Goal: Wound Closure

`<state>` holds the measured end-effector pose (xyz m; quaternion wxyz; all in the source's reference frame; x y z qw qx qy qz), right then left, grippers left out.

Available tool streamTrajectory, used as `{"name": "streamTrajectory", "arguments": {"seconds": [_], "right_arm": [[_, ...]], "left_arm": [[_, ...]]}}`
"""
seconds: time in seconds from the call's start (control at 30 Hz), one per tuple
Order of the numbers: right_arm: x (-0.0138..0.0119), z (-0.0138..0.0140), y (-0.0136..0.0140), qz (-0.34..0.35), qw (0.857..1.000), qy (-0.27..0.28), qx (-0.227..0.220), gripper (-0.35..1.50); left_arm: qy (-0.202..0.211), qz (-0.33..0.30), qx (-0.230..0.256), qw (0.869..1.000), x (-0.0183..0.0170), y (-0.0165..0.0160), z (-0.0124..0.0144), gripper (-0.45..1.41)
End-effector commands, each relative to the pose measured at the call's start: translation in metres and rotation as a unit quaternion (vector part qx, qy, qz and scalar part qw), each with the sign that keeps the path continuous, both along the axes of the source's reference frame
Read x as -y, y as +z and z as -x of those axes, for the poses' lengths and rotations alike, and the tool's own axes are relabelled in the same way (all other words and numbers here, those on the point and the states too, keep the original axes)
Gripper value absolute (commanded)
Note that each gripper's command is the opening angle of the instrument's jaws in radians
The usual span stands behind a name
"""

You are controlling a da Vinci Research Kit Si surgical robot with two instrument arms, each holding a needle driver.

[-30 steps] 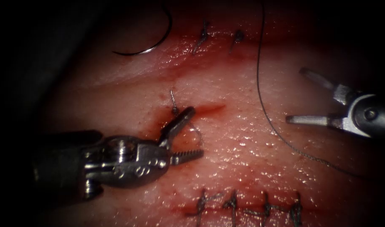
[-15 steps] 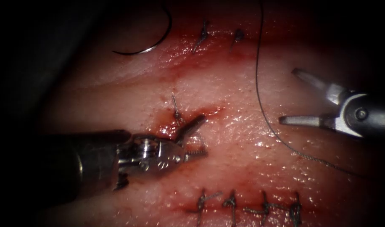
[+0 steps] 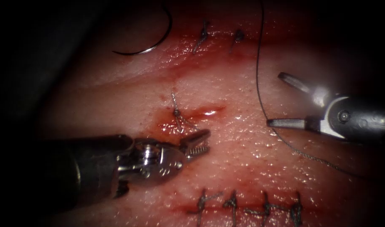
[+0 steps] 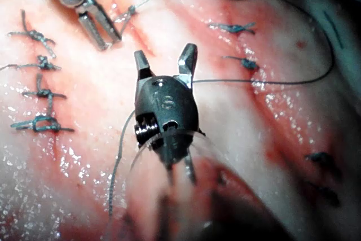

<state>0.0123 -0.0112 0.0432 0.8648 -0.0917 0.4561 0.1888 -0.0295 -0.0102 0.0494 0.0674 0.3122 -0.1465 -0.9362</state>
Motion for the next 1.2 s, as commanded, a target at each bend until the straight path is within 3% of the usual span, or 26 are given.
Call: {"name": "streamTrajectory", "arguments": {"seconds": [0.03,0.1,0.5,0.7,0.73,0.77,0.8,0.83,0.87,0.9,1.2], "right_arm": [[0.0003,-0.0008,0.0007,-0.001,1.000,-0.001,0.000,1.01],[0.0002,-0.0009,0.0008,-0.001,1.000,-0.001,0.001,0.99],[0.0001,-0.0015,0.0039,0.000,0.996,-0.077,-0.054,0.91],[0.0002,-0.0015,0.0045,0.002,0.995,-0.080,-0.054,0.91],[0.0002,-0.0015,0.0044,0.002,0.995,-0.080,-0.054,0.91],[0.0002,-0.0015,0.0044,0.002,0.995,-0.080,-0.054,0.91],[0.0002,-0.0015,0.0044,0.002,0.995,-0.080,-0.054,0.91],[0.0003,-0.0015,0.0043,0.002,0.995,-0.080,-0.054,0.91],[0.0003,-0.0015,0.0043,0.002,0.995,-0.080,-0.054,0.91],[0.0003,-0.0015,0.0043,0.002,0.995,-0.080,-0.054,0.91],[0.0006,-0.0015,0.0044,0.003,0.995,-0.082,-0.053,0.91]], "left_arm": [[-0.001,0.000,0.001,1.000,-0.0001,0.0007,0.0007,-0.25],[-0.001,0.000,0.001,1.000,-0.0002,0.0008,0.0007,-0.45],[-0.021,-0.026,0.006,0.999,-0.0007,0.0003,-0.0014,-0.45],[-0.024,-0.026,0.003,0.999,-0.0002,-0.0005,-0.0010,-0.42],[-0.025,-0.026,0.002,0.999,-0.0001,-0.0007,-0.0008,0.07],[-0.029,-0.028,0.001,0.999,-0.0002,-0.0009,-0.0004,0.36],[-0.024,-0.024,-0.002,0.999,-0.0003,-0.0010,-0.0002,0.41],[-0.017,-0.014,-0.006,1.000,-0.0004,-0.0011,0.0003,0.78],[-0.017,-0.014,-0.006,1.000,-0.0004,-0.0011,0.0003,0.78],[-0.021,-0.007,-0.005,1.000,-0.0006,-0.0012,0.0006,1.01],[-0.018,0.002,-0.009,1.000,-0.0007,-0.0005,0.0011,1.04]]}}
